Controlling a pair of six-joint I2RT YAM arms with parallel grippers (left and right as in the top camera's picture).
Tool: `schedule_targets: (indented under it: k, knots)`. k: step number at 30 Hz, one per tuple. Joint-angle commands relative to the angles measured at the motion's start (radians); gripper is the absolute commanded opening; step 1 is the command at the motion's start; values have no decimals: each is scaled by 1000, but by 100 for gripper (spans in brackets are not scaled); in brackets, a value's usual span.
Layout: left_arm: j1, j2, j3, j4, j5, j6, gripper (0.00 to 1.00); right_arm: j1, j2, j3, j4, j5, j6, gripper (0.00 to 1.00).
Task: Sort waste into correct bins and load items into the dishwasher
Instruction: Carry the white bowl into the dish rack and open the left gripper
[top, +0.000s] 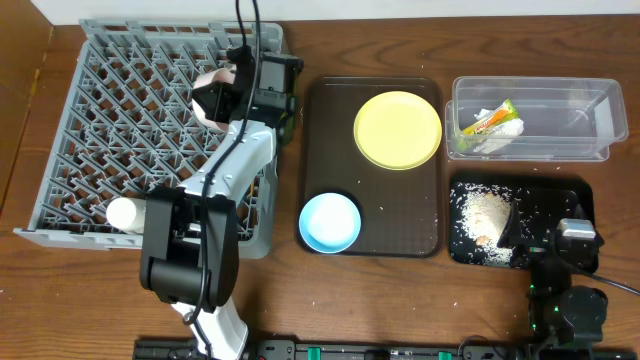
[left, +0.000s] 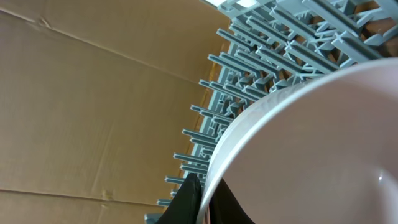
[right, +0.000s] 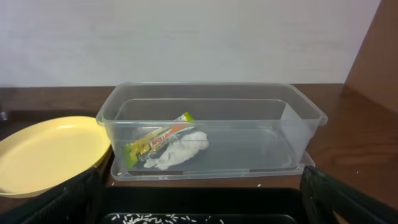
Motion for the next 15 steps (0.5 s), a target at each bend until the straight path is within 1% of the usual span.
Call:
schedule_targets:
  k: [1,15]
  knots:
    - [-22,16,-2,0,-59,14,8,-10,-5,-5,2,3,-7,99]
    - [11,16,-2,5,-72,14,8,-10,-5,-5,1,3,-7,99]
